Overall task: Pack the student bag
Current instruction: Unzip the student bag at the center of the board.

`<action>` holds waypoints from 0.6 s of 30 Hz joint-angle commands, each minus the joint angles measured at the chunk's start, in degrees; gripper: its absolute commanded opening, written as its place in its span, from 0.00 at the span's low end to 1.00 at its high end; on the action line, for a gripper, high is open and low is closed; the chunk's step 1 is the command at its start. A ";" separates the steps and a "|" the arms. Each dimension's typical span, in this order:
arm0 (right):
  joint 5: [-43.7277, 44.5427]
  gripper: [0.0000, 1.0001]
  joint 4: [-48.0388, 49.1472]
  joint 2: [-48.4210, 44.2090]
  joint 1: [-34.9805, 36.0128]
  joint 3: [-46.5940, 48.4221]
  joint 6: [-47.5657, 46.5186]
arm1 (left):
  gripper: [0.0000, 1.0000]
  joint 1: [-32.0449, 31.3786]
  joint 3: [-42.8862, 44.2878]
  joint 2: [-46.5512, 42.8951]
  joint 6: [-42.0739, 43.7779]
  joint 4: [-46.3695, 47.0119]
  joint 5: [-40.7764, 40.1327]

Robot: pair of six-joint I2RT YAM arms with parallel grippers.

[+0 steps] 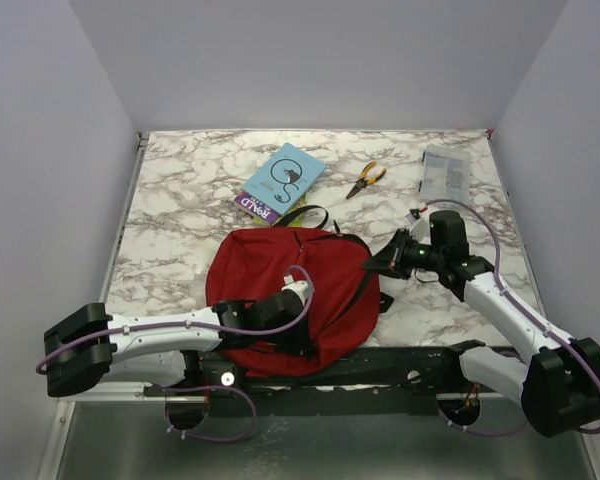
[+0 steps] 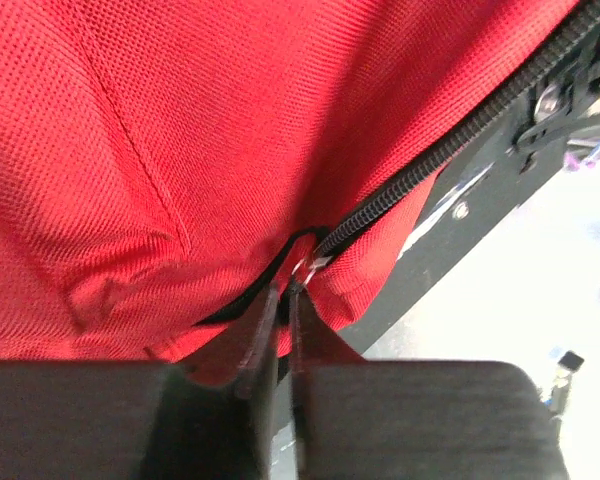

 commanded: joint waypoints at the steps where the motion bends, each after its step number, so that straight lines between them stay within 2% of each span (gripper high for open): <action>1: -1.02 0.21 0.57 -0.44 0.00 6.14 -10.30 | 0.24 -0.91 1.42 -3.96 2.92 -9.46 -2.57; 5: 5.21 0.44 -8.87 -1.75 0.02 8.71 -16.89 | 0.59 0.33 3.84 -9.20 5.49 -10.65 -5.37; 7: 9.79 0.55 -10.54 -2.86 0.05 9.45 -18.71 | 0.71 1.38 4.92 -12.39 7.25 -11.31 -5.67; 9: 14.43 0.64 -10.58 -3.11 0.02 10.46 -19.72 | 0.77 2.69 6.44 -15.32 9.37 -13.06 -7.68; 14: 20.81 0.70 -9.73 3.12 0.02 16.78 -22.79 | 0.88 8.37 13.36 -20.57 14.92 -21.16 -10.68; 18: 18.75 0.74 -2.18 10.80 0.02 21.01 -20.74 | 0.93 16.43 21.34 -21.27 21.55 -24.49 -10.26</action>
